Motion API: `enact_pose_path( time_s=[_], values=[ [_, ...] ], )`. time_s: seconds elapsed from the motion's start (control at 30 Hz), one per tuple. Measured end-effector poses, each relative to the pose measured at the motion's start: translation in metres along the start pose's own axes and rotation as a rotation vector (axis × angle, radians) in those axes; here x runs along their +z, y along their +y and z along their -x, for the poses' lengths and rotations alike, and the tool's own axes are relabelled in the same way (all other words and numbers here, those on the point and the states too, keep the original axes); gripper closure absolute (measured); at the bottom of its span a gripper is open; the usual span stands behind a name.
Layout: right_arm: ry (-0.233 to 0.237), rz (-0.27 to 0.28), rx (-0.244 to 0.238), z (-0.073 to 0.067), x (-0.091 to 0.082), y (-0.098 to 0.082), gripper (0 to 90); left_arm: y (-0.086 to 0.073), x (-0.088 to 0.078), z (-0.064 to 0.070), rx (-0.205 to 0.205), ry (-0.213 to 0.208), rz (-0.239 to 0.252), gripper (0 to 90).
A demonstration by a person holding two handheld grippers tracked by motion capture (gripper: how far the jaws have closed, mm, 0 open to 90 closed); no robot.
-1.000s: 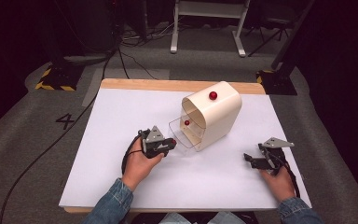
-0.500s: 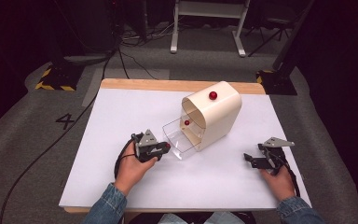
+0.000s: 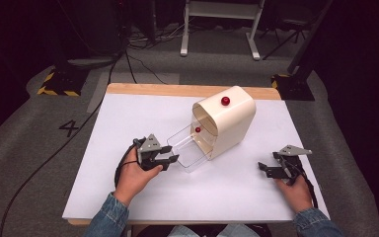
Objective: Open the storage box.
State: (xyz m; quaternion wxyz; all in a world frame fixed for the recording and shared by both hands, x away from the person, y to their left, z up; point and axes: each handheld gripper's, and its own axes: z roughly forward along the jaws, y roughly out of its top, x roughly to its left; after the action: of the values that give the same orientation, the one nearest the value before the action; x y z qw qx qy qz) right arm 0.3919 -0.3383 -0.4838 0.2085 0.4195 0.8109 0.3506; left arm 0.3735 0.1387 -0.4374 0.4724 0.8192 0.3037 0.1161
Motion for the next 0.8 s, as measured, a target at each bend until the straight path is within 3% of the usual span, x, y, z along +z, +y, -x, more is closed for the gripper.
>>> enact_pose_path(
  time_s=[0.23, 0.57, 0.8],
  values=[
    [0.000, 0.000, 0.000, 0.000, 0.000, 0.000, 19.6, 0.024, -0.002, 0.006, 0.003, 0.002, 0.071, 49.5],
    [-0.008, 0.000, -0.004, -0.001, 0.000, 0.000, 18.9, 0.054, 0.010, 0.010, 0.021, -0.013, 0.117, 47.8],
    [-0.007, -0.001, -0.001, 0.000, 0.000, 0.000, 18.7, 0.064, 0.021, 0.008, 0.021, -0.029, 0.140, 47.5]
  ],
)
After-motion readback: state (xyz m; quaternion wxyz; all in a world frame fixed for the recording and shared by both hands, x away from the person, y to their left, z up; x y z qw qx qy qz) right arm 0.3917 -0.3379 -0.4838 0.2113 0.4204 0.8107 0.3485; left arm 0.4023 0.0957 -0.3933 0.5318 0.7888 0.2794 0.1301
